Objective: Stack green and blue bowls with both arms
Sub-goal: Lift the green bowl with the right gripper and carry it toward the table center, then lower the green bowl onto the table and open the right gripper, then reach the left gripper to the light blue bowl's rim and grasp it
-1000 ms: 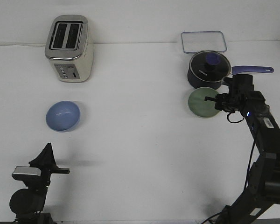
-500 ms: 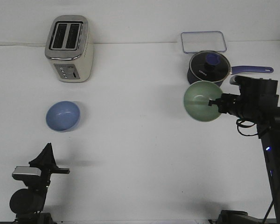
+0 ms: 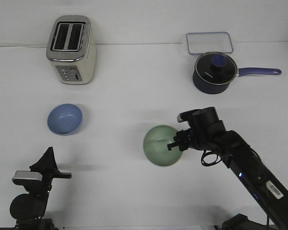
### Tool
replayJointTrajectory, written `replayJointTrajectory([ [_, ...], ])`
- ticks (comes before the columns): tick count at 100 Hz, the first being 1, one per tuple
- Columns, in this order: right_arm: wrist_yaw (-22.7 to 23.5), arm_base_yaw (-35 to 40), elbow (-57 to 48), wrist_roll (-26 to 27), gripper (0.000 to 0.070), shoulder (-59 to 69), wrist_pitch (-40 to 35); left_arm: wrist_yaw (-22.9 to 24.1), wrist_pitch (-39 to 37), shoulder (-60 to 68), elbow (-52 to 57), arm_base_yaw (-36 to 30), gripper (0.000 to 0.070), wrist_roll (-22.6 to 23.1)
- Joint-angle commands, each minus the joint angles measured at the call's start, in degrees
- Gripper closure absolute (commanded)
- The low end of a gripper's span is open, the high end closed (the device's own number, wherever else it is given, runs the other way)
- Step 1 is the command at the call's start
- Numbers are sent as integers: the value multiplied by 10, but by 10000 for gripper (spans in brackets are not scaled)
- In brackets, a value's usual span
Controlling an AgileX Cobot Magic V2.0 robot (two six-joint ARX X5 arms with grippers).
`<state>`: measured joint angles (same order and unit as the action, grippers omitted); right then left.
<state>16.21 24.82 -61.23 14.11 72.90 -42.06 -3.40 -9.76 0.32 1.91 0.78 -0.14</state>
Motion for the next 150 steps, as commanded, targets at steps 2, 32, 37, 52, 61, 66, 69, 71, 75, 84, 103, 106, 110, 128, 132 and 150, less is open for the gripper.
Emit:
replayJointTrajectory([
  [2, -2, 24, 26, 47, 700, 8, 38, -3, -6, 0, -11, 0, 685, -4],
  [32, -26, 75, 83, 68, 700, 71, 79, -3, -6, 0, -11, 0, 686, -4],
  [37, -29, 79, 83, 66, 700, 83, 82, -3, -6, 0, -11, 0, 685, -4],
  [52, -28, 84, 83, 64, 700, 110, 88, -3, -6, 0, -11, 0, 685, -4],
  [61, -27, 84, 83, 64, 664, 116, 90, -3, -6, 0, -11, 0, 686, -4],
  [66, -27, 84, 83, 63, 555, 116, 90, -3, -6, 0, -11, 0, 686, -4],
  [69, -25, 84, 83, 63, 500, 116, 90, -3, -6, 0, -11, 0, 685, -4],
  [71, -24, 84, 83, 62, 454, 115, 90, -3, -6, 0, -11, 0, 686, -4],
  [75, -19, 84, 83, 61, 401, 110, 90, -3, -6, 0, -11, 0, 685, -4],
  [84, -9, 79, 83, 55, 355, 89, 93, -3, -6, 0, -11, 0, 686, -4],
  [103, -11, 58, 83, 34, 333, -6, 104, -3, -6, 0, -11, 0, 686, -4],
  [106, -13, 52, 83, 28, 333, -24, 105, -3, -6, 0, -11, 0, 686, -4],
  [110, -13, 43, 83, 17, 333, -48, 108, -3, -6, 0, -11, 0, 686, -4],
  [128, -57, 9, 84, -31, 334, -148, 117, -3, -6, 0, -11, 0, 686, -7],
  [132, -79, 4, 86, -49, 334, -172, 120, -3, -6, 0, -11, 0, 685, -8],
  [150, -141, 3, 136, -69, 336, -270, 177, -3, -9, 0, -11, 0, 686, -40],
])
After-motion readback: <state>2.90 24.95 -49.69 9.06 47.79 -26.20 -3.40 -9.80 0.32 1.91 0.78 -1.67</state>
